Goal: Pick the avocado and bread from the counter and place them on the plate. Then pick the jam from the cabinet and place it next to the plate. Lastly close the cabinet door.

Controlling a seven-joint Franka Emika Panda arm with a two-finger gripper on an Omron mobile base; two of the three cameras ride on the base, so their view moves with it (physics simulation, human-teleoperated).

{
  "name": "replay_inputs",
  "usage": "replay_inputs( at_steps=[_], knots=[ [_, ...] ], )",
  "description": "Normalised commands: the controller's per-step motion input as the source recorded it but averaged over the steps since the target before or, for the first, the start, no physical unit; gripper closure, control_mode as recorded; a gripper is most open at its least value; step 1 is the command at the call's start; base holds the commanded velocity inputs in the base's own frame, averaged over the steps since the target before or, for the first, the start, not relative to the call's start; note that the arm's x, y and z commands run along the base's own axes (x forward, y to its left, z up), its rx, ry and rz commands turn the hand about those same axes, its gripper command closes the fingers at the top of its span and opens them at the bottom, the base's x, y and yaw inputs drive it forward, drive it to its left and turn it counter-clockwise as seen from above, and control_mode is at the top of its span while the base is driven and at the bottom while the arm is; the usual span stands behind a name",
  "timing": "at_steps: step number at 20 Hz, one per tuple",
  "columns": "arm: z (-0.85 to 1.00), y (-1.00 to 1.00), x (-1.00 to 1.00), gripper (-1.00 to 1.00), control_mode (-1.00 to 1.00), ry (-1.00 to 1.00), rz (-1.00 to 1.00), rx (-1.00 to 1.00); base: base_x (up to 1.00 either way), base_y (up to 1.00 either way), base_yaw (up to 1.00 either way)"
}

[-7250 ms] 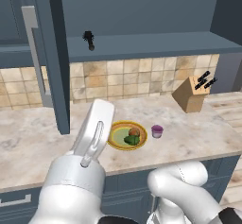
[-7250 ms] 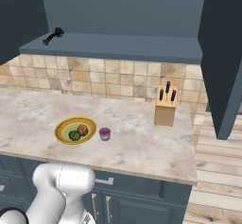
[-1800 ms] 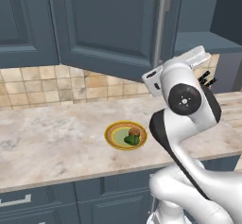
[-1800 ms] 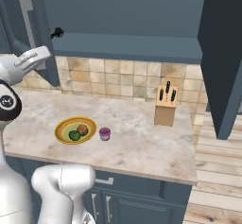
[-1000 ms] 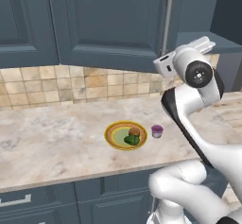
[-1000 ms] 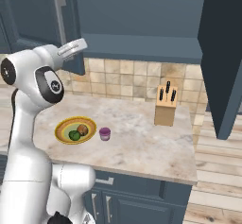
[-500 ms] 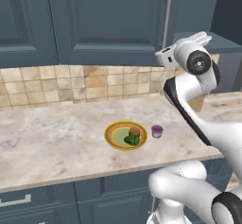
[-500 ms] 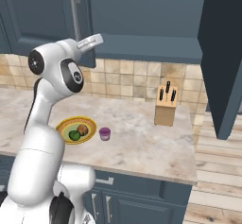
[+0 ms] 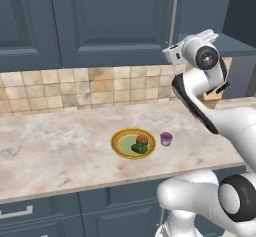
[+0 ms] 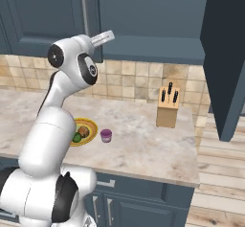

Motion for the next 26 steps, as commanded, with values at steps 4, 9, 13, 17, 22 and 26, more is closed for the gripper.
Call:
replay_inputs(
  at_steps=[4,9,13,17,22,26],
  knots=[
    [0.00,-0.17,0.56,-1.00,-1.00,0.00,0.02,0.02,0.00,0.00,0.00],
    [0.00,-0.17,0.50,-1.00,-1.00,0.00,0.02,0.02,0.00,0.00,0.00],
    [0.00,-0.13,0.34,-1.00,-1.00,0.00,0.02,0.02,0.00,0.00,0.00],
    [0.06,-0.09,-0.03,-1.00,-1.00,0.00,0.00,0.06,0.00,0.00,0.00],
    [0.15,-0.17,-0.48,-1.00,-1.00,-0.05,0.00,0.08,0.00,0.00,0.00],
    [0.15,-0.23,-0.54,-1.00,-1.00,-0.07,0.00,0.09,0.00,0.00,0.00]
  ],
)
